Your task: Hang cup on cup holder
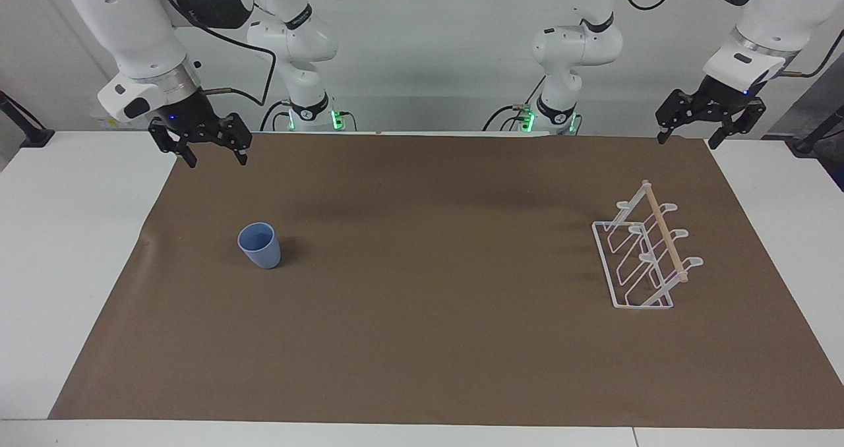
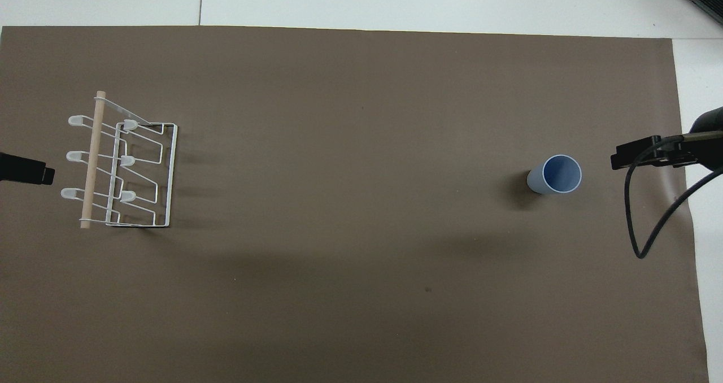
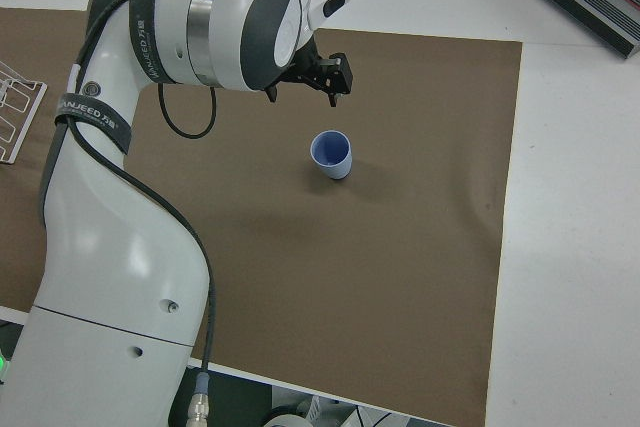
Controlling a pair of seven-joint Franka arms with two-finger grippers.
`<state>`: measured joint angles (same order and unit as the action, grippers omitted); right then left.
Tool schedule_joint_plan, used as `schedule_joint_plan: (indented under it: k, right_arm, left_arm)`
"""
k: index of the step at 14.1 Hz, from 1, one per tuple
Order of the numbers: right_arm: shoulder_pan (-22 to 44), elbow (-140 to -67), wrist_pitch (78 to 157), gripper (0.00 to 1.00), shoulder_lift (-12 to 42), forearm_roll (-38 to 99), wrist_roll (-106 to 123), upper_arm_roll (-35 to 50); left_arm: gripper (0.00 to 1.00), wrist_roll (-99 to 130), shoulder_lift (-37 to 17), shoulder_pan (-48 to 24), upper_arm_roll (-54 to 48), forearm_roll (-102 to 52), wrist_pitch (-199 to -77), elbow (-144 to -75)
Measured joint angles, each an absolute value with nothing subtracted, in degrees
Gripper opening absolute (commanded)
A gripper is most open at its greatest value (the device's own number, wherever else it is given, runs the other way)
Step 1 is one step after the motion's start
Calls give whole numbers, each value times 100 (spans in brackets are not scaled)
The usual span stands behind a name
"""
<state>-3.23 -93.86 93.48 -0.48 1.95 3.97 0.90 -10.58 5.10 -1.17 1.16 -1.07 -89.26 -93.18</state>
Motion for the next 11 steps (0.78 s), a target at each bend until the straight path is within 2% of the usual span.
schedule_joint_plan:
  k: [11]
  right_arm:
    - [-437,-9448,9348,100,-95,195,396,74]
  left_arm:
    - [100,-1058,510,-117,119,-107,-8926,-9318]
